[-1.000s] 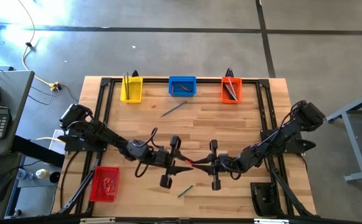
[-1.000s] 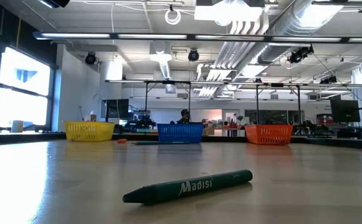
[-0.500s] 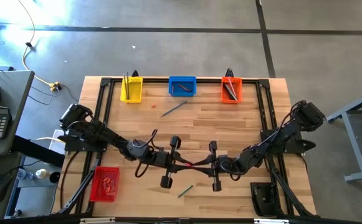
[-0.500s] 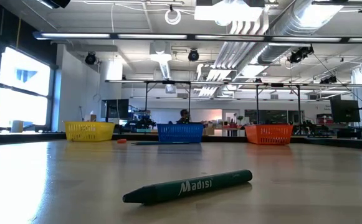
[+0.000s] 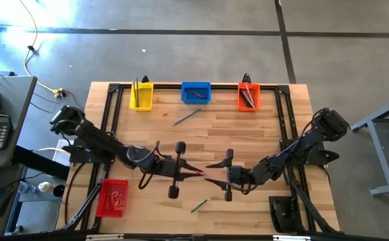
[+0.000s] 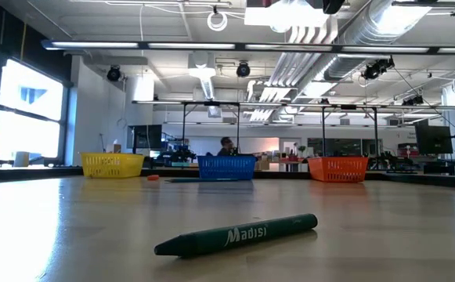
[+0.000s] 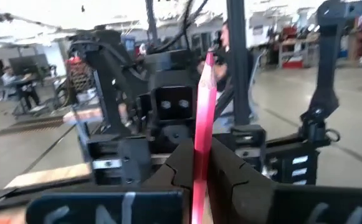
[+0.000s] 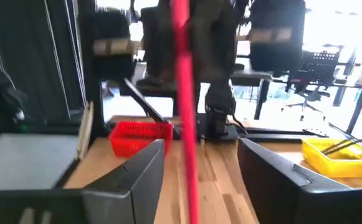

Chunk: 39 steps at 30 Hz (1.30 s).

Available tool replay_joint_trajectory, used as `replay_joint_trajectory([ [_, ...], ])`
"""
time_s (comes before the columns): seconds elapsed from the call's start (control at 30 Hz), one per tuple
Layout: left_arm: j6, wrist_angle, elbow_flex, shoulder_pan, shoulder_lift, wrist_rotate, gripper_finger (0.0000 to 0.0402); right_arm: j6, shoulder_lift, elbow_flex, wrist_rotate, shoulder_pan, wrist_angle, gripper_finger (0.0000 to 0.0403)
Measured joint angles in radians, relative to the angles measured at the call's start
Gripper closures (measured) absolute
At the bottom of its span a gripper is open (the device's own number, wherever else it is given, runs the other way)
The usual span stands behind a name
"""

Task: Sort crayons/erasers/pens/pencils in bins
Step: Put the pink colored pencil into the yellow bin

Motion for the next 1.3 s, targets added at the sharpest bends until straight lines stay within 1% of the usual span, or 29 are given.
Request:
replay_joint_trajectory([
  [0.13,0.0,-0.111,0.0,-0.008,-0.067,-0.051,0.0399,-0.027,0.0,0.0,0.026,0.0,-0.026,0.0205],
  [0.27,-0.001,-0.212,0.0,-0.025,-0.13,-0.106,0.0399,-0.074,0.0,0.0,0.037,0.0,-0.031,0.0216],
  [0.37,-0.017,-0.333,0.001,-0.036,-0.182,-0.192,0.0398,-0.094,0.0,0.0,0.037,0.0,-0.046,0.0234],
  [0.43,-0.075,-0.423,0.001,-0.033,-0.222,-0.252,0.0398,-0.094,0.0,0.0,0.037,0.0,-0.069,0.0253],
  [0.47,-0.122,-0.497,0.002,-0.026,-0.247,-0.276,0.0398,-0.094,0.0,-0.001,0.037,0.0,-0.085,0.0265],
  [0.57,-0.28,-0.73,0.004,0.025,-0.325,-0.321,0.0398,-0.079,0.0,-0.001,0.034,-0.012,-0.138,0.0308],
  [0.63,-0.368,-0.925,0.008,0.081,-0.377,-0.364,0.0398,-0.047,0.0,-0.001,0.027,-0.03,-0.179,0.034],
  [0.73,-0.457,-1.158,0.033,0.206,-0.421,-0.411,0.0397,0.005,0.0,-0.002,-0.015,-0.065,-0.231,0.0388],
  [0.77,-0.48,-1.232,0.039,0.261,-0.43,-0.41,0.0397,0.02,0.0,-0.002,-0.037,-0.077,-0.24,0.0395],
  [0.83,-0.508,-1.314,0.053,0.375,-0.432,-0.384,0.0397,0.042,0.0,-0.002,-0.073,-0.097,-0.248,0.0393],
  [0.9,-0.504,-1.358,0.055,0.501,-0.431,-0.333,0.0397,0.044,0.0,-0.002,-0.096,-0.112,-0.248,0.0385],
  [1.0,-0.46,-1.352,0.056,0.678,-0.411,-0.244,0.0397,0.039,0.0,-0.002,-0.1,-0.118,-0.248,0.0386],
  [1.1,-0.402,-1.339,0.055,0.843,-0.395,-0.173,0.0397,0.037,0.0,-0.002,-0.104,-0.116,-0.249,0.0398],
  [1.2,-0.376,-1.345,0.055,1.014,-0.385,-0.134,0.0397,0.032,0.0,-0.002,-0.104,-0.107,-0.249,0.0399],
  [1.3,-0.367,-1.319,0.054,1.159,-0.38,-0.091,0.0397,0.015,0.0,-0.002,-0.104,-0.101,-0.249,0.0399],
])
